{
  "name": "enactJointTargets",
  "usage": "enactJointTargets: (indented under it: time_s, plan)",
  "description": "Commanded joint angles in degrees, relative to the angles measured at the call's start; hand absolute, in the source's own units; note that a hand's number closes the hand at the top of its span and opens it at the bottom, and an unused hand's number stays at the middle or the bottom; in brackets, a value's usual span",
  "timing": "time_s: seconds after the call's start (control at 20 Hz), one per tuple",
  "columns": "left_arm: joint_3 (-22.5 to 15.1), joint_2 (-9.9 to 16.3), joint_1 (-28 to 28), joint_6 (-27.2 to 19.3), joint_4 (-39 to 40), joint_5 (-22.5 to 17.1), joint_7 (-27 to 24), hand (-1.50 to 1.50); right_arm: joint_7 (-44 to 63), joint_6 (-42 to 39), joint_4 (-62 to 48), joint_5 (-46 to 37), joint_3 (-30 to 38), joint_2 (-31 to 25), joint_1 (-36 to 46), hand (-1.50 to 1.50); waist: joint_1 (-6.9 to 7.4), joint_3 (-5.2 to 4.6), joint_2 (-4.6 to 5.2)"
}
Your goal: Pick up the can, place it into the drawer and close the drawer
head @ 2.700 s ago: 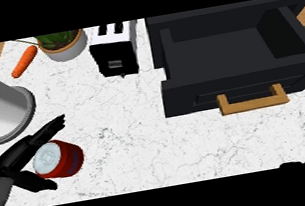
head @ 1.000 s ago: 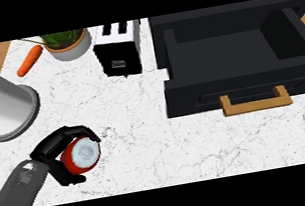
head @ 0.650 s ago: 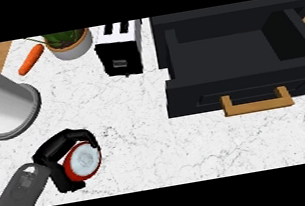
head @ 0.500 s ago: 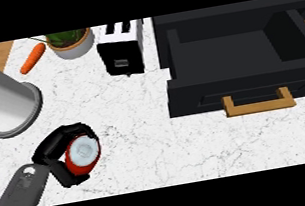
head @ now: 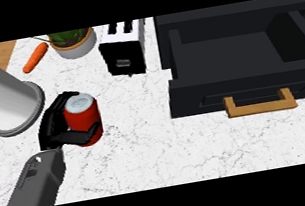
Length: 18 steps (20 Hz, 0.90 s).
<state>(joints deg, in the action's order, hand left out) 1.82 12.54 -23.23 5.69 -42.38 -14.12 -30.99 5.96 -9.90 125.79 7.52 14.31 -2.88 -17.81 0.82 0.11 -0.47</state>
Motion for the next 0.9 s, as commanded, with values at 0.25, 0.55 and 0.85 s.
enactJointTargets:
  time_s: [0.25,0.55,0.85]
  plan:
    - [-5.8,-5.0,0.8,-14.2,-27.3,2.7,18.9,1.50,1.1,-1.0,4.2,1.5,0.6,1.4,-3.4,-1.50,-0.61,-0.05,0.08]
    - [-11.0,-8.3,-3.2,-21.8,-38.3,7.8,32.6,1.50,-0.6,-1.8,-0.4,0.1,1.8,-0.1,0.2,-1.50,-0.74,-0.07,0.26]
    - [-11.0,-10.5,-16.7,-24.1,-34.3,11.1,42.0,1.50,-0.7,-1.6,0.7,-0.8,0.6,1.8,-0.5,-1.50,-1.44,-0.09,0.44]
